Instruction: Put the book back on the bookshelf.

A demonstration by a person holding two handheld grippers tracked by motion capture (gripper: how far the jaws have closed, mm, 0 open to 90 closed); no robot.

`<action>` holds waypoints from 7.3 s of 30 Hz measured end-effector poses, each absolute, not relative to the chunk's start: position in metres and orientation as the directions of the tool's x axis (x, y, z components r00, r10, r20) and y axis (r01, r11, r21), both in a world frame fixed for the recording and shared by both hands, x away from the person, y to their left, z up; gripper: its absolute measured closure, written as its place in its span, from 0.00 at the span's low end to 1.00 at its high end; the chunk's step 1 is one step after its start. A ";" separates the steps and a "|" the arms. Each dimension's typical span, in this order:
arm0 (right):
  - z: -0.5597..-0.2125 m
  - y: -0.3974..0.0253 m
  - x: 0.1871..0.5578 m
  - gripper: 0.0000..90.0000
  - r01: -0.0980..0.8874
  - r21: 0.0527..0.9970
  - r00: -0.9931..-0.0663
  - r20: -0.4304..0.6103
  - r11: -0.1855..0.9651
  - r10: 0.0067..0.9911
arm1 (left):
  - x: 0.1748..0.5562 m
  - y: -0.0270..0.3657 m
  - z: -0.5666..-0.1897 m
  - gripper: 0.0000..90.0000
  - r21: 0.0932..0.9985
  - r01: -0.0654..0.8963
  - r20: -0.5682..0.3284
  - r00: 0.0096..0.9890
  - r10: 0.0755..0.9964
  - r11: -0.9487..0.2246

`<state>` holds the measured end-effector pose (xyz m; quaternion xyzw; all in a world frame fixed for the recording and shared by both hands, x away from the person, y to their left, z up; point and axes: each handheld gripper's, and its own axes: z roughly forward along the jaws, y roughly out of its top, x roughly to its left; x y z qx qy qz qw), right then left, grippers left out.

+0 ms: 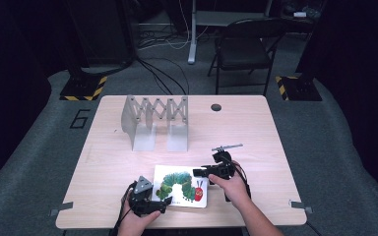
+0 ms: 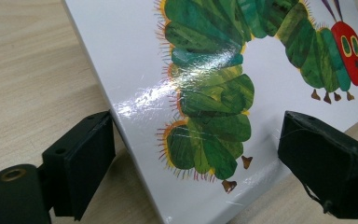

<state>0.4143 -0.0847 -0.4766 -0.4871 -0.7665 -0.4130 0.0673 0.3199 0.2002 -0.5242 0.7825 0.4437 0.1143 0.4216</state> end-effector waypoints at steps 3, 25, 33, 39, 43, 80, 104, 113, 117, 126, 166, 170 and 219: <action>-0.472 -0.084 0.411 0.54 0.794 0.576 -0.529 0.499 0.193 0.687 | 0.319 0.200 -0.524 0.13 0.765 0.597 -0.197 0.576 0.793 -0.244; -0.455 -0.076 0.404 0.55 0.744 0.629 -0.570 0.422 0.225 0.705 | 0.325 0.208 -0.519 0.22 0.759 0.588 -0.210 0.628 0.749 -0.280; -0.453 -0.076 0.404 0.56 0.734 0.643 -0.576 0.417 0.220 0.703 | 0.330 0.208 -0.520 0.22 0.763 0.572 -0.188 0.643 0.742 -0.303; -0.448 -0.076 0.402 0.57 0.724 0.655 -0.590 0.427 0.215 0.685 | 0.330 0.202 -0.525 0.22 0.758 0.571 -0.196 0.660 0.725 -0.316; -0.449 -0.075 0.404 0.57 0.726 0.652 -0.589 0.425 0.219 0.687 | 0.330 0.202 -0.526 0.22 0.757 0.584 -0.221 0.650 0.727 -0.292; -0.426 -0.065 0.395 0.44 0.643 0.732 -0.665 0.388 0.225 0.638 | 0.332 0.225 -0.506 0.57 0.808 0.471 -0.069 0.672 0.738 -0.354; -0.429 -0.107 0.397 0.45 0.658 0.742 -0.584 0.394 0.129 0.709 | 0.312 0.218 -0.505 0.80 0.817 0.398 -0.006 0.730 0.684 -0.418; -0.437 -0.112 0.396 0.45 0.666 0.735 -0.573 0.393 0.129 0.719 | 0.306 0.211 -0.504 0.83 0.809 0.378 0.031 0.737 0.675 -0.450; -0.441 -0.113 0.395 0.46 0.668 0.732 -0.569 0.388 0.132 0.725 | 0.308 0.212 -0.504 0.82 0.811 0.392 0.014 0.728 0.686 -0.433; -0.450 -0.117 0.391 0.46 0.668 0.732 -0.562 0.377 0.135 0.736 | 0.314 0.210 -0.487 0.71 0.841 0.367 0.010 0.725 0.689 -0.397; -0.469 -0.125 0.388 0.46 0.698 0.710 -0.527 0.424 0.090 0.737 | 0.335 0.190 -0.491 0.75 0.857 0.361 -0.004 0.720 0.694 -0.368; -0.469 -0.125 0.388 0.46 0.702 0.707 -0.522 0.430 0.084 0.737 | 0.334 0.190 -0.492 0.77 0.863 0.359 -0.011 0.716 0.698 -0.356; -0.484 -0.140 0.386 0.48 0.713 0.691 -0.510 0.394 0.120 0.765 | 0.332 0.186 -0.492 0.84 0.862 0.342 0.019 0.717 0.697 -0.375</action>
